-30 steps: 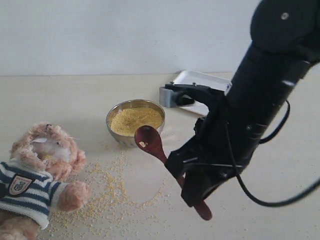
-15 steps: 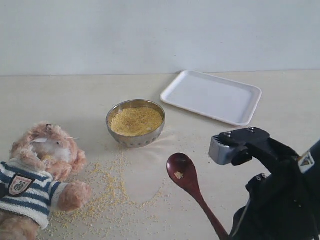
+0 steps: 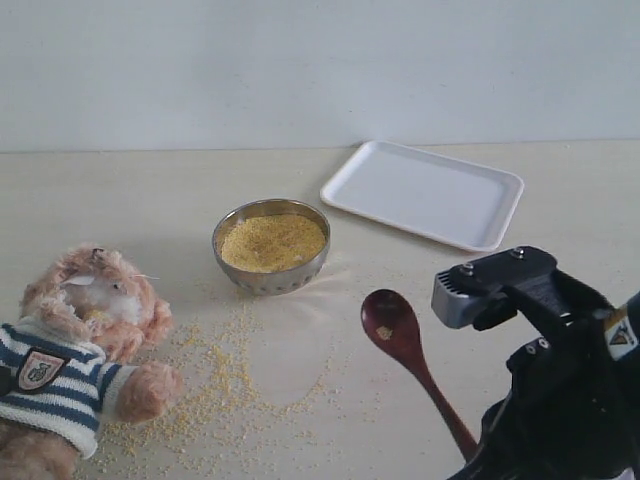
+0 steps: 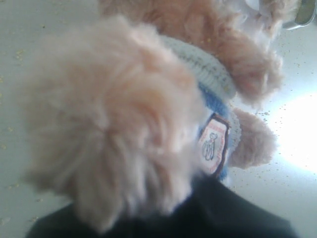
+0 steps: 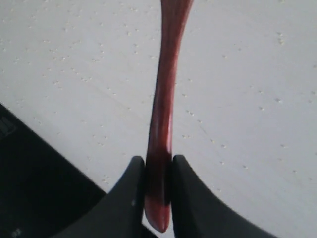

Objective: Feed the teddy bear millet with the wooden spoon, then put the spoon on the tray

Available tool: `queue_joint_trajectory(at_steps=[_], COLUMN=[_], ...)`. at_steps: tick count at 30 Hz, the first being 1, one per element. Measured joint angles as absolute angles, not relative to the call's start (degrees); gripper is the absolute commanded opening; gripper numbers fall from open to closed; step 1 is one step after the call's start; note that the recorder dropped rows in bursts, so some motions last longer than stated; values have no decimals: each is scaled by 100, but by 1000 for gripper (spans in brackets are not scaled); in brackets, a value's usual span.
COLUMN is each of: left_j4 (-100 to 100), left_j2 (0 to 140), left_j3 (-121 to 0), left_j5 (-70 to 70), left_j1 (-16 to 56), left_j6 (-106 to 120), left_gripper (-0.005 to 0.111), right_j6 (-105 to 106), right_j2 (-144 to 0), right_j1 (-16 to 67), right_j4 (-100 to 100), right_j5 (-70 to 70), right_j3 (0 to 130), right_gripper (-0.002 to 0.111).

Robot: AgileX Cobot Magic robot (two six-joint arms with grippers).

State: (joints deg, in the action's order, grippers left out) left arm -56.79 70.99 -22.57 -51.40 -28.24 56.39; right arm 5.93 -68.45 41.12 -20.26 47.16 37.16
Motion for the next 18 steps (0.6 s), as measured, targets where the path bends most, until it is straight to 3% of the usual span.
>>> queue_joint_trajectory(at_steps=[18], left_j4=[-5679], left_j2=[7099], left_j3=[-2257], left_j5=[-5140], left_j1=[-2824], left_j6=[5639], left_gripper=[5], right_j6=[-4508], right_j2=[-6823], right_j1=[5514], right_j4=[1784], right_j5=[4036], right_j3=[3045], right_gripper=[3])
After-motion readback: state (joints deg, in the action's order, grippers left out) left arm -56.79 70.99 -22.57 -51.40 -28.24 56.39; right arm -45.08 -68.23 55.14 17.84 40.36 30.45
